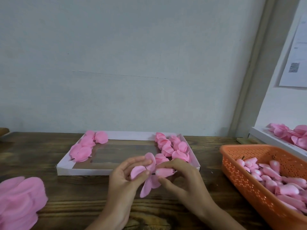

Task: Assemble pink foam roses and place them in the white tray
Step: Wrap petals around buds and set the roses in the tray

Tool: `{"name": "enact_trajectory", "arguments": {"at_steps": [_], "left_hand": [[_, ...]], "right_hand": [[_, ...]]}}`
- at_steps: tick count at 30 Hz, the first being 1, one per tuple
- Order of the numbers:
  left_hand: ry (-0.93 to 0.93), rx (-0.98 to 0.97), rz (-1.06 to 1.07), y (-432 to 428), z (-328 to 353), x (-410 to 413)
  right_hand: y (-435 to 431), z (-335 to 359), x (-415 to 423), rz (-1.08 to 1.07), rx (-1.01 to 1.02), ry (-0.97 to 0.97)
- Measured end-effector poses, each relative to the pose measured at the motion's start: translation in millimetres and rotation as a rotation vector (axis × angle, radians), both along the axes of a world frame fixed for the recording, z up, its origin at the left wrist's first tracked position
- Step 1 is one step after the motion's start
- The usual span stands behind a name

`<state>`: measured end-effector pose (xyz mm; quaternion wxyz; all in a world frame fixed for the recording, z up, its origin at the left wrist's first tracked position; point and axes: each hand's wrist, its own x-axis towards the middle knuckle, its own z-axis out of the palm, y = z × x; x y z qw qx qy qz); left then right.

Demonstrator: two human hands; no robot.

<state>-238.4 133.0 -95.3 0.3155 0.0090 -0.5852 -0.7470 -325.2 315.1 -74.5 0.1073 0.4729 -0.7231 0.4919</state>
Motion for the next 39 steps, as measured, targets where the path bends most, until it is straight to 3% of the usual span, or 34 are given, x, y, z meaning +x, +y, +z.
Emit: {"name": "enact_trajectory", "arguments": {"at_steps": [23, 39], "left_hand": [[0.044, 0.107, -0.008, 3.4, 2.0, -0.1], [0.022, 0.043, -0.035, 7.8, 3.3, 3.4]], "right_hand": [[-0.7, -0.3, -1.5, 0.01, 0.001, 0.053], [-1.6, 2.6, 2.4, 0.044, 0.006, 0.01]]}}
